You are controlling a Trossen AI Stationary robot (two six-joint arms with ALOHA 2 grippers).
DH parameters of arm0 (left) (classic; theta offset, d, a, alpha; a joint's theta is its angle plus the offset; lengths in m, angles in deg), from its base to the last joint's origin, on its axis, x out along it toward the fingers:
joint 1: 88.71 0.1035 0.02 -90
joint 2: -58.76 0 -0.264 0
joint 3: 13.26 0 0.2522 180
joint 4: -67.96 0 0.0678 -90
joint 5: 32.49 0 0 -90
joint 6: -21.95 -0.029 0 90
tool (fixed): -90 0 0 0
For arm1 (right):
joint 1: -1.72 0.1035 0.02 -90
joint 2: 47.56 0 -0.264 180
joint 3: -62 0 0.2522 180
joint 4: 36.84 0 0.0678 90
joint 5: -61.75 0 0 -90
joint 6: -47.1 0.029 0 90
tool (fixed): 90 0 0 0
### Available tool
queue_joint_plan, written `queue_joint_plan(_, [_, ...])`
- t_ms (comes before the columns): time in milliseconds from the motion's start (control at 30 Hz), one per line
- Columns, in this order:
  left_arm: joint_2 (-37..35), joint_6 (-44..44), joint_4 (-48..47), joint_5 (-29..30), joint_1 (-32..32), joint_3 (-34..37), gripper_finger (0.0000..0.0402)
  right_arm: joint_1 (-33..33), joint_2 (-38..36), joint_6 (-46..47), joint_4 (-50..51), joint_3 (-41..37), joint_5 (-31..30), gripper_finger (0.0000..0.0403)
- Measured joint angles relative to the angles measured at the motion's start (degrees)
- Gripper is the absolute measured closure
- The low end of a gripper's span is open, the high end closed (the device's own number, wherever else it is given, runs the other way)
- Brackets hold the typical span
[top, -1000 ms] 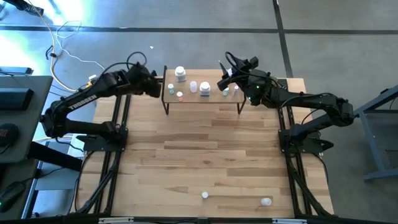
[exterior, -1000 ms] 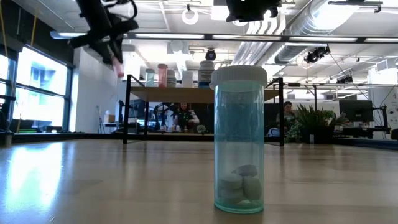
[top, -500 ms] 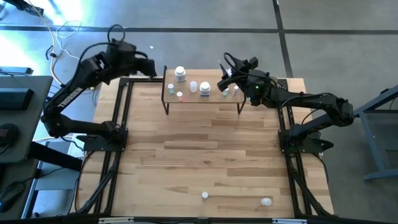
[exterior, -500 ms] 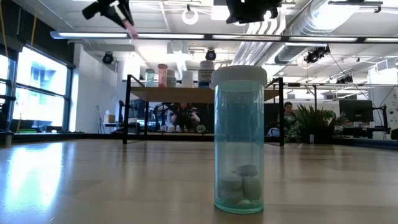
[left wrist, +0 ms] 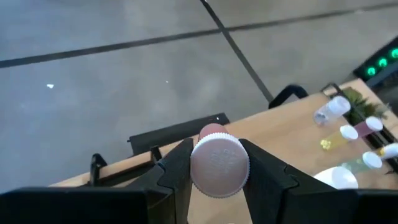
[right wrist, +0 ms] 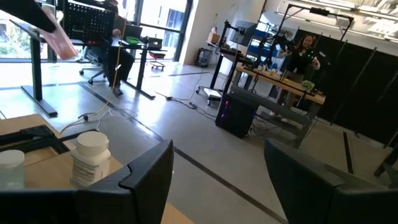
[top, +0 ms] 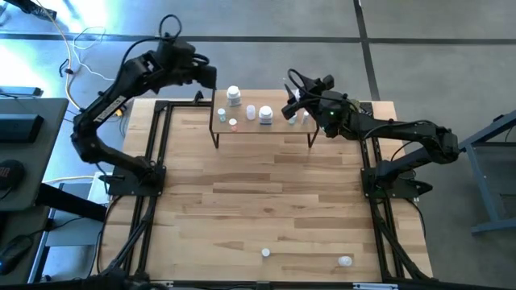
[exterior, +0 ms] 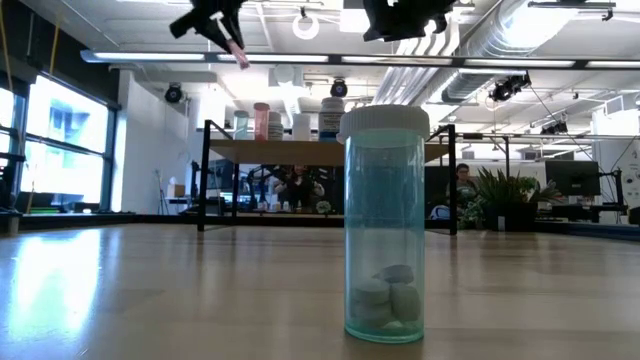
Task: Pick and place medicine bottles onto shelf by color
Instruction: Put the pink pill bottle on the shelf
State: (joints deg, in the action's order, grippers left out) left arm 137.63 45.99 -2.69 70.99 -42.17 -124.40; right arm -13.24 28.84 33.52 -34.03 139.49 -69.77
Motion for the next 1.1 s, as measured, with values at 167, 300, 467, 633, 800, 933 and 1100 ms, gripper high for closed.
queue_joint_plan(167, [4.84, -2.20, -3.58, -0.20, -0.02, -2.73, 0.0295, 0.00, 0.00, 0.04, 1.97, 0.00, 0.00, 0.0159])
queue_joint_plan(300, [8.23, -2.26, -8.25, 0.02, 0.00, -4.50, 0.0296, 0.00, 0.00, 0.05, 2.75, 0.00, 0.00, 0.0159])
queue_joint_plan(467, [11.12, -2.77, -9.85, -0.42, -0.02, -4.61, 0.0296, 0.00, 0.00, 0.06, 2.86, 0.00, 0.00, 0.0159])
queue_joint_plan(633, [13.98, -2.78, -10.33, -0.88, 0.00, -4.61, 0.0296, 0.00, 0.00, 0.06, 3.22, 0.00, 0.00, 0.0159])
queue_joint_plan(800, [16.64, -3.23, -11.95, -0.92, 0.00, -4.61, 0.0296, 0.00, 0.00, 0.08, 3.48, 0.00, -0.02, 0.0159])
queue_joint_plan(933, [18.51, -3.81, -13.54, -1.31, 0.57, -4.61, 0.0296, 0.00, 0.00, 0.08, 3.49, 0.00, -0.02, 0.0159])
queue_joint_plan(1100, [20.17, -4.32, -14.40, -3.19, 1.90, -4.61, 0.0296, 0.00, 0.00, 0.08, 3.48, 0.00, -0.02, 0.0159])
